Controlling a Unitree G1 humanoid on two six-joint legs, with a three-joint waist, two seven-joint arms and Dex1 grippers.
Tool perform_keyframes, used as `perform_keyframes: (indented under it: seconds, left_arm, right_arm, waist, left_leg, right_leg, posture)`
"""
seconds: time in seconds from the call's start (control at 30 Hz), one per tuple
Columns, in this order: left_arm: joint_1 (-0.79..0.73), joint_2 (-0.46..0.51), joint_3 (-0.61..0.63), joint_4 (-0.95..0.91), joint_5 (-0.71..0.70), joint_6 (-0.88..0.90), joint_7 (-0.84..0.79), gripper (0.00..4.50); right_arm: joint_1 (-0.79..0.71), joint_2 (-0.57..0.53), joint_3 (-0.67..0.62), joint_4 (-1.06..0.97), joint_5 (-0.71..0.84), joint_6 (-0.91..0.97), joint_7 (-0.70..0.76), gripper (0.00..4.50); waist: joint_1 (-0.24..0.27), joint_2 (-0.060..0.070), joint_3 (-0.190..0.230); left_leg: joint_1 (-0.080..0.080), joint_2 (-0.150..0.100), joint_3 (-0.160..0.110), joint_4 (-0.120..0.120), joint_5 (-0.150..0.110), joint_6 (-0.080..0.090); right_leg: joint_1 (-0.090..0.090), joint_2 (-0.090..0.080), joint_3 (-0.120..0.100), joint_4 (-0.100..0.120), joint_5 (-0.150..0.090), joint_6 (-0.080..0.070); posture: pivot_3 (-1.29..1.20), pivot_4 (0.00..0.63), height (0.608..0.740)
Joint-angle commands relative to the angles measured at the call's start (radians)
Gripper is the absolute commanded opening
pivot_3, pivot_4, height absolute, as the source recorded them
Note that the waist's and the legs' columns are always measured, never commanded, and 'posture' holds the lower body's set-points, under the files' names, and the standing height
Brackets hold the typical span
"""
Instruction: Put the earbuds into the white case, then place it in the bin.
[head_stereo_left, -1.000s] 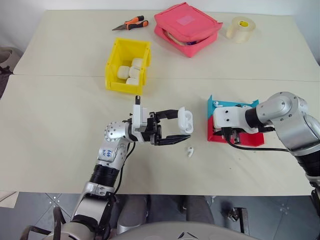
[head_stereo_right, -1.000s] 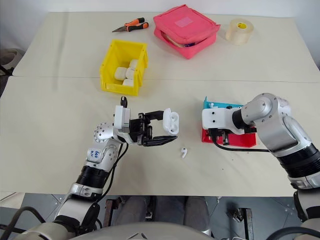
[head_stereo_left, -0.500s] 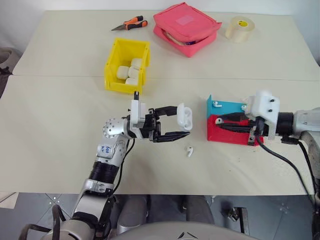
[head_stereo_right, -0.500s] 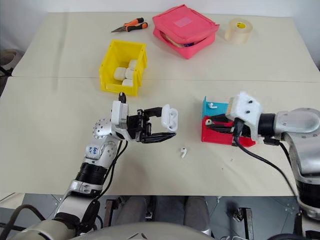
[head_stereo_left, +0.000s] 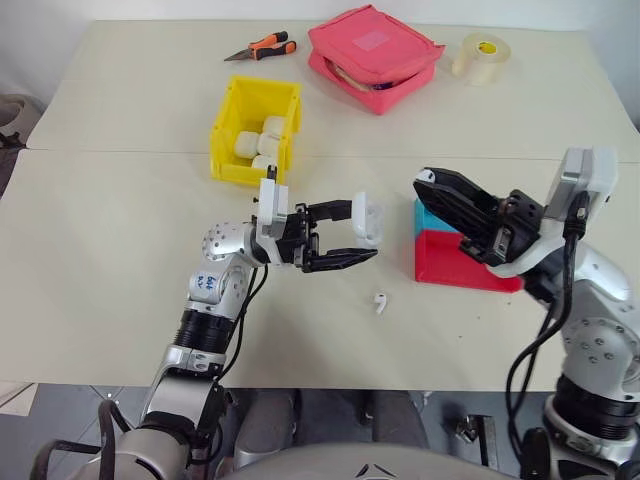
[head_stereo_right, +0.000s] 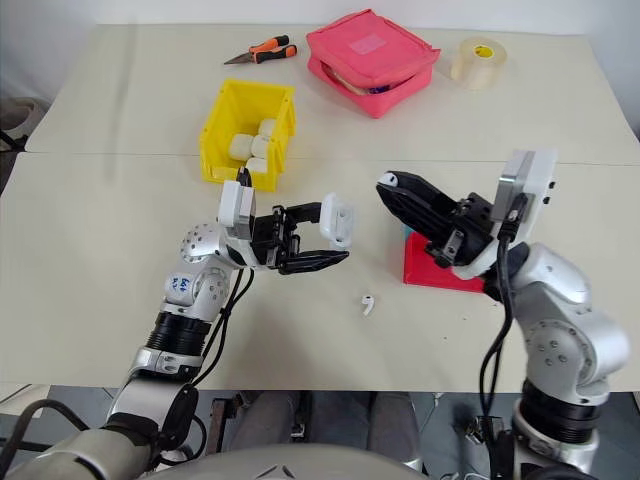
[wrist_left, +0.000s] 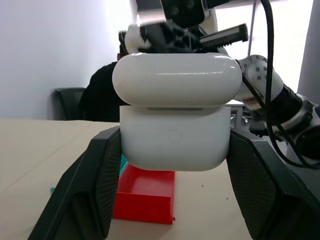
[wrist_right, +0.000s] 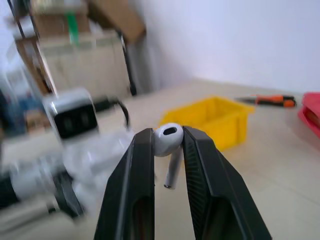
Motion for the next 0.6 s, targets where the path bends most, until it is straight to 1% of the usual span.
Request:
perform_keyframes:
  seconds: [0.03,0.27,0.6]
  left_arm:
    - [-0.021,0.0,0.009,-0.046,-0.041,0.029,-0.013,2.77]
    - [-0.026,0.005,0.016,-0.066,-0.047,0.059,-0.017,2.77]
    - [-0.029,-0.005,0.022,-0.085,-0.051,0.077,-0.009,2.77]
  right_arm:
    - [-0.002,0.045,0.058,-0.007,0.014,-0.058,-0.028,0.53]
    - [0.01,0.071,0.136,0.042,-0.019,-0.134,-0.018,0.53]
    - [0.035,0.075,0.196,0.109,-0.062,-0.224,0.005,0.53]
  waist:
    - [-0.001,0.0,0.0]
    - [-0.002,0.0,0.0]
    - [-0.003,0.0,0.0]
  left_leg:
    - [0.0,0.0,0.0,0.0,0.0,0.0]
    - [0.0,0.0,0.001,0.0,0.0,0.0]
    - [0.001,0.0,0.001,0.0,0.0,0.0]
  right_leg:
    - [0.0,0.0,0.0,0.0,0.0,0.0]
    - [0.0,0.0,0.0,0.0,0.0,0.0]
    - [0.0,0.001,0.001,0.0,0.0,0.0]
  posture:
    - [0.0,0.15,0.74]
    - [0.0,0.15,0.74]
    - [0.0,0.15,0.74]
